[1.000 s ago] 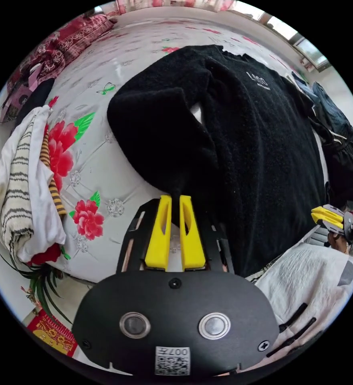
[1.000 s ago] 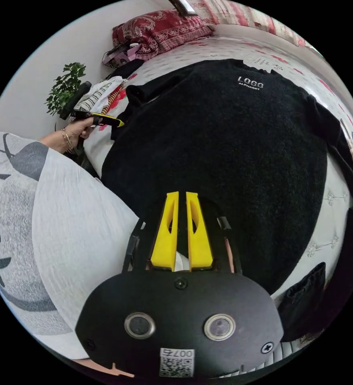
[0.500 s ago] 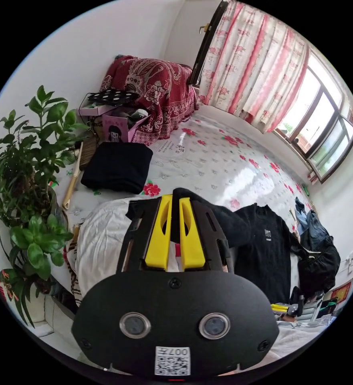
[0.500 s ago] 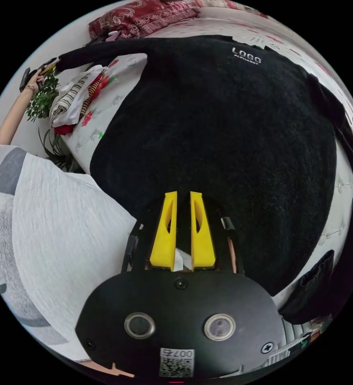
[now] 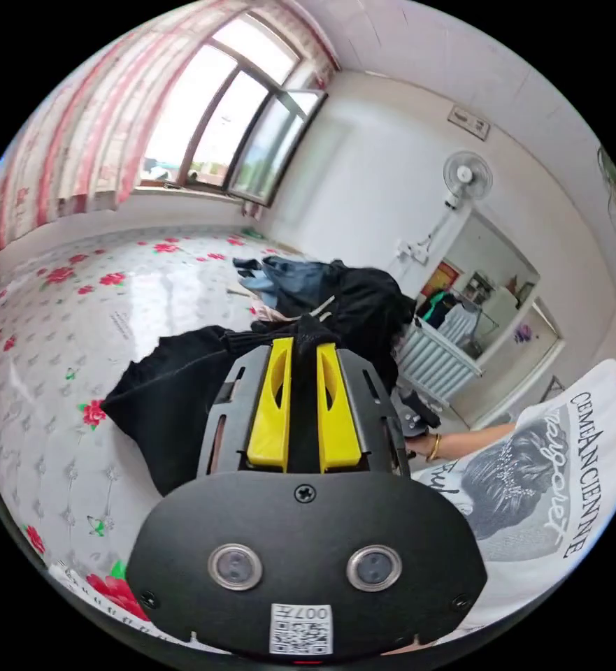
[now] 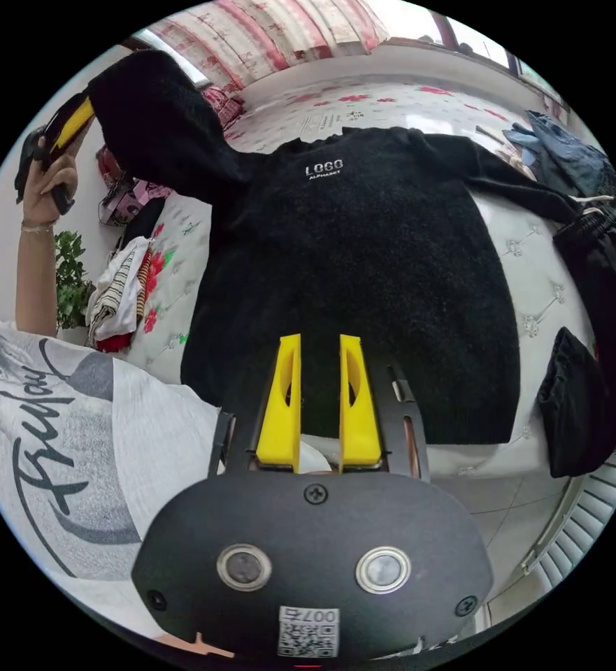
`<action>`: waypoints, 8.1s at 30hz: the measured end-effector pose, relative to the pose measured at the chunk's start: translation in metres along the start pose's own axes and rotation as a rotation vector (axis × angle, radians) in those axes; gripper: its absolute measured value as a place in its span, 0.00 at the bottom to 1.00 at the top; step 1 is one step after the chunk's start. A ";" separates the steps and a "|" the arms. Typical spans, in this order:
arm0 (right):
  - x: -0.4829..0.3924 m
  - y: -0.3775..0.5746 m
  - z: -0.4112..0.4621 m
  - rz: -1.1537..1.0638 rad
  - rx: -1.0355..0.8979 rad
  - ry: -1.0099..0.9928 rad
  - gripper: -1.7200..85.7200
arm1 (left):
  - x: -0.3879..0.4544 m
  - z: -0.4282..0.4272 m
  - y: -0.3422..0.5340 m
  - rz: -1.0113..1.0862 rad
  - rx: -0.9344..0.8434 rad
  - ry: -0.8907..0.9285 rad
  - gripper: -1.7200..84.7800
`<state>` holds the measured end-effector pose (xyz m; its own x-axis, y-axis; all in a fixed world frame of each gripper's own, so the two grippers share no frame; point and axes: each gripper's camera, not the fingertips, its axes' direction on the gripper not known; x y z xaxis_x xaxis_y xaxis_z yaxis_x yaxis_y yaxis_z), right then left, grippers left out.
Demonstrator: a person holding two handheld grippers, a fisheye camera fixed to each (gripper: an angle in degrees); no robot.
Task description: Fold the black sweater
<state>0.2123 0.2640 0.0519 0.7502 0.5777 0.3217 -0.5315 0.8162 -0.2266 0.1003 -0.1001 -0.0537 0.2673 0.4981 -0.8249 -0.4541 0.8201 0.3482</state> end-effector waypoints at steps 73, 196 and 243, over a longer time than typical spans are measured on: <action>0.406 -0.179 -0.320 0.765 0.680 -0.285 0.03 | -0.191 0.125 0.151 -0.792 -0.278 -0.728 0.01; 0.140 0.001 -0.068 -0.125 -0.455 0.053 0.13 | -0.042 0.137 0.281 -0.772 -0.721 -0.371 0.12; 0.358 -0.215 -0.242 0.436 0.277 -0.378 0.13 | -0.255 0.041 0.148 -0.805 0.121 -0.301 0.09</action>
<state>0.6902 0.2957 -0.0069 0.2779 0.7752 0.5672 -0.8765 0.4463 -0.1805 -0.0006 -0.0939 0.2268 0.6897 -0.2071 -0.6939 0.0585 0.9710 -0.2317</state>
